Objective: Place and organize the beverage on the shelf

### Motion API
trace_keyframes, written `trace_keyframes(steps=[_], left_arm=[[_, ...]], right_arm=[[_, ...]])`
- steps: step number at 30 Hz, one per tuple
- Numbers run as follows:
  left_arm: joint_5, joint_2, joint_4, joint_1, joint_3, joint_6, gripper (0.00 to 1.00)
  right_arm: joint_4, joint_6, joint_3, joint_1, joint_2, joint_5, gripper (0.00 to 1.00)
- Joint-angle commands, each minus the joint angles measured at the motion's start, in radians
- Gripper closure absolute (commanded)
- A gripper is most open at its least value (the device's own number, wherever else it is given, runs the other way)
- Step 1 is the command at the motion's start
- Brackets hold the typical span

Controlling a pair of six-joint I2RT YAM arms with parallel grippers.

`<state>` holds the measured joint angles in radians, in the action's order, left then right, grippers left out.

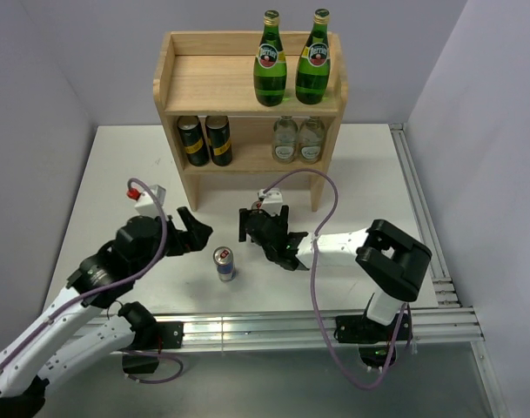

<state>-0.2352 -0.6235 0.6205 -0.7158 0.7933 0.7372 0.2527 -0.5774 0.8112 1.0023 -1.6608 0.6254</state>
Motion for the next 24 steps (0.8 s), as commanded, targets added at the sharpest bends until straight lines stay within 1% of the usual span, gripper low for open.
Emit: trace_keyframes(steps=[1,2,3,4,6,7,9,10,11,12,13,14,15,16,17,18,19,21,22,24], left_arm=[[-0.24,-0.054,-0.057,-0.129,-0.025,0.112,0.01],[-0.278,-0.062,-0.064,-0.195,-0.031,0.128,0.01],[-0.32,-0.07,-0.085,-0.226,-0.049,0.155,0.01],[-0.384,-0.07,-0.1,-0.279,-0.064,0.169,0.01],[-0.446,-0.056,-0.146,-0.322,-0.126,0.209,0.01],[-0.463,-0.05,-0.162,-0.342,-0.149,0.218,0.01],[-0.498,-0.033,-0.188,-0.381,-0.19,0.249,0.01],[-0.507,-0.03,-0.2,-0.402,-0.222,0.255,0.01],[-0.539,-0.027,-0.196,-0.416,-0.233,0.281,0.01],[-0.564,-0.03,-0.193,-0.43,-0.242,0.294,0.01],[-0.585,-0.033,-0.174,-0.471,-0.244,0.304,0.01],[-0.613,-0.036,-0.162,-0.497,-0.24,0.332,0.01],[-0.686,-0.045,-0.147,-0.525,-0.223,0.349,0.01],[-0.72,-0.051,-0.127,-0.559,-0.212,0.366,0.01],[-0.765,-0.061,-0.09,-0.63,-0.203,0.407,0.01],[-0.824,-0.086,-0.068,-0.666,-0.184,0.428,0.01],[-0.854,-0.1,-0.055,-0.733,-0.178,0.448,0.01],[-0.906,-0.149,-0.025,-0.789,-0.166,0.501,0.01],[-0.923,-0.171,-0.015,-0.838,-0.163,0.523,0.01],[-0.961,-0.238,0.042,-0.892,-0.151,0.617,0.01]], right_arm=[[0.147,0.033,0.031,-0.017,-0.031,0.014,0.1],[0.157,0.046,0.034,-0.021,-0.036,0.023,0.12],[0.166,0.054,0.032,-0.022,-0.046,0.028,0.14],[0.189,0.068,0.034,-0.022,-0.05,0.028,0.18],[0.21,0.086,0.032,-0.024,-0.06,0.034,0.24],[0.223,0.102,0.034,-0.024,-0.063,0.034,0.36],[0.235,0.116,0.036,-0.025,-0.068,0.025,0.54],[0.235,0.123,0.037,-0.027,-0.073,0.022,0.72],[0.234,0.125,0.039,-0.027,-0.074,0.019,0.79],[0.231,0.125,0.043,-0.027,-0.079,0.016,0.89],[0.226,0.126,0.043,-0.028,-0.079,0.017,0.92],[0.223,0.125,0.043,-0.028,-0.079,0.02,0.97],[0.223,0.125,0.04,-0.028,-0.076,0.02,1.0],[0.224,0.122,0.04,-0.028,-0.074,0.017,1.0],[0.224,0.122,0.039,-0.03,-0.074,0.017,1.0],[0.22,0.122,0.04,-0.03,-0.073,0.017,1.0],[0.218,0.122,0.043,-0.03,-0.071,0.017,1.0],[0.214,0.125,0.042,-0.03,-0.065,0.02,1.0],[0.211,0.128,0.045,-0.03,-0.062,0.022,1.0],[0.203,0.134,0.051,-0.028,-0.059,0.023,1.0]])
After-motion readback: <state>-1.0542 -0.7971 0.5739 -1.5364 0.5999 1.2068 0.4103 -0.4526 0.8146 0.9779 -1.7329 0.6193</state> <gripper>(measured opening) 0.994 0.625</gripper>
